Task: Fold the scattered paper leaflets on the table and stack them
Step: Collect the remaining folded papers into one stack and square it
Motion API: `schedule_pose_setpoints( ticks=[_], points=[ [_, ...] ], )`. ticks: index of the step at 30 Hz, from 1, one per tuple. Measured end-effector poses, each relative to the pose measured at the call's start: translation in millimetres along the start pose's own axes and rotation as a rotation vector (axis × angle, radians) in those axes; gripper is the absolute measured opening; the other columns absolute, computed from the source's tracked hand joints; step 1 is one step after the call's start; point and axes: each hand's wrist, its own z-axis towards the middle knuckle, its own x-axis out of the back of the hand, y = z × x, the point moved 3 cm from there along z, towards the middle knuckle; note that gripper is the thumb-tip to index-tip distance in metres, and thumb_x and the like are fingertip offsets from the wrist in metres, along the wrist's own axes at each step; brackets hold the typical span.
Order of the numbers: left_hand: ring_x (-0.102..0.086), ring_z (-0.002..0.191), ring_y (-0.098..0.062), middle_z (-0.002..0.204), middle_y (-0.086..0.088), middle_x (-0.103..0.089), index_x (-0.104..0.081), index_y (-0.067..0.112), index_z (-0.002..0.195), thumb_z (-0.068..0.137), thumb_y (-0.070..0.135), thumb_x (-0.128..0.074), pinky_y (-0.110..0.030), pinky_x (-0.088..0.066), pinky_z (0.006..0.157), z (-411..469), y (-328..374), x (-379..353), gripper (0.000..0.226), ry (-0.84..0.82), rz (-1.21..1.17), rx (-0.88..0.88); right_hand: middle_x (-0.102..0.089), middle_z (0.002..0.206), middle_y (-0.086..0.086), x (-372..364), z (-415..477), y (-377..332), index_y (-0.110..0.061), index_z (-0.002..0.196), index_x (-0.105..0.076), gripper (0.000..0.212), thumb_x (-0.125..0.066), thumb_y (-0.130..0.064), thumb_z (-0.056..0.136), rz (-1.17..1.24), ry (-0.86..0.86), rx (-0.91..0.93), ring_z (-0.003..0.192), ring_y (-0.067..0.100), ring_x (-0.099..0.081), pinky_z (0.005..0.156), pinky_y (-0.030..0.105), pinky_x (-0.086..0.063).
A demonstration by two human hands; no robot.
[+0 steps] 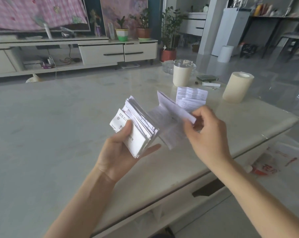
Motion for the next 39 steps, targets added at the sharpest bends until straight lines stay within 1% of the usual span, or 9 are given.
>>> schedule_pose_setpoints(
  ticks=[5,8,14,17,22,26,32,35,39],
  points=[
    [-0.052,0.121,-0.034,0.130,-0.019,-0.055,-0.052,0.004,0.130,0.089,0.025,-0.057,-0.059,-0.034,0.104,-4,10,0,0.046,-0.254,-0.108,0.011,-0.067,0.079,0.004,-32,-15,-32,-0.008,0.070,-0.063,0.010,-0.055,-0.011,0.076,-0.217,-0.187,0.493,0.071,0.027,-0.061,0.068,0.032,-0.038],
    [-0.065,0.104,-0.026,0.114,-0.014,-0.066,-0.068,0.008,0.112,0.069,0.030,-0.075,-0.045,-0.053,0.084,-6,13,4,0.049,-0.132,0.000,-0.047,-0.067,0.087,-0.004,-35,-20,-37,-0.014,0.074,-0.067,0.025,-0.051,-0.024,0.091,-0.150,-0.225,0.556,0.086,0.021,-0.061,0.079,0.034,-0.038],
    [-0.068,0.095,-0.021,0.106,-0.009,-0.070,-0.063,0.009,0.108,0.081,0.021,-0.051,-0.040,-0.056,0.083,-4,7,-4,0.032,0.093,0.130,-0.091,-0.059,0.107,-0.005,-30,-15,-31,-0.012,0.110,-0.062,0.023,-0.048,-0.022,0.095,0.357,-0.109,-0.066,0.102,0.001,-0.053,0.089,0.011,-0.039],
    [-0.069,0.087,-0.018,0.096,-0.004,-0.073,-0.067,0.016,0.099,0.079,0.022,-0.053,-0.032,-0.058,0.076,-5,2,-6,0.025,0.121,0.362,-0.121,-0.050,0.103,-0.028,-43,-20,-33,-0.033,0.129,-0.036,0.030,-0.040,-0.029,0.099,0.535,-0.403,-0.423,0.086,-0.026,-0.048,0.076,-0.005,-0.034],
    [-0.064,0.082,0.003,0.094,0.011,-0.065,-0.037,0.030,0.114,0.086,0.014,-0.055,-0.018,-0.051,0.075,-11,-4,-8,0.037,0.209,0.803,-0.383,-0.055,0.110,-0.019,-63,-30,-30,-0.022,0.127,-0.038,0.031,-0.045,-0.028,0.097,0.549,-0.593,-0.465,0.085,-0.026,-0.048,0.073,-0.003,-0.038],
    [-0.055,0.094,0.013,0.107,0.026,-0.052,-0.006,0.034,0.133,0.089,0.008,-0.058,-0.018,-0.038,0.098,-8,-11,-4,0.073,0.231,0.988,-0.473,-0.057,0.109,-0.012,-65,-38,-27,-0.015,0.121,-0.041,0.022,-0.040,-0.014,0.099,0.694,-0.508,-0.469,0.095,-0.015,-0.053,0.083,0.003,-0.039],
    [-0.053,0.086,0.016,0.102,0.014,-0.049,-0.027,0.026,0.091,0.091,0.002,-0.053,-0.006,-0.043,0.074,-5,-13,3,0.036,0.237,1.080,-0.445,-0.057,0.104,-0.007,-73,-44,-18,-0.020,0.111,-0.041,0.017,-0.038,-0.008,0.100,0.633,-0.393,-0.363,0.093,-0.007,-0.055,0.085,0.011,-0.042],
    [-0.059,0.091,0.006,0.101,0.011,-0.059,-0.039,0.021,0.106,0.087,0.007,-0.061,-0.014,-0.047,0.078,-3,-9,8,0.032,0.246,1.092,-0.489,-0.058,0.103,-0.001,-68,-38,-18,-0.010,0.116,-0.048,0.021,-0.044,-0.021,0.098,0.447,-0.395,-0.236,0.097,0.004,-0.055,0.088,0.019,-0.043],
    [-0.065,0.088,-0.007,0.099,0.003,-0.067,-0.054,0.020,0.112,0.072,0.019,-0.063,-0.022,-0.052,0.072,0,-3,13,0.041,0.295,0.914,-0.441,-0.052,0.112,0.007,-17,6,10,-0.003,0.116,-0.052,0.037,-0.052,-0.015,0.080,0.128,-0.021,-0.057,0.098,0.015,-0.050,0.090,0.019,-0.038]
  ],
)
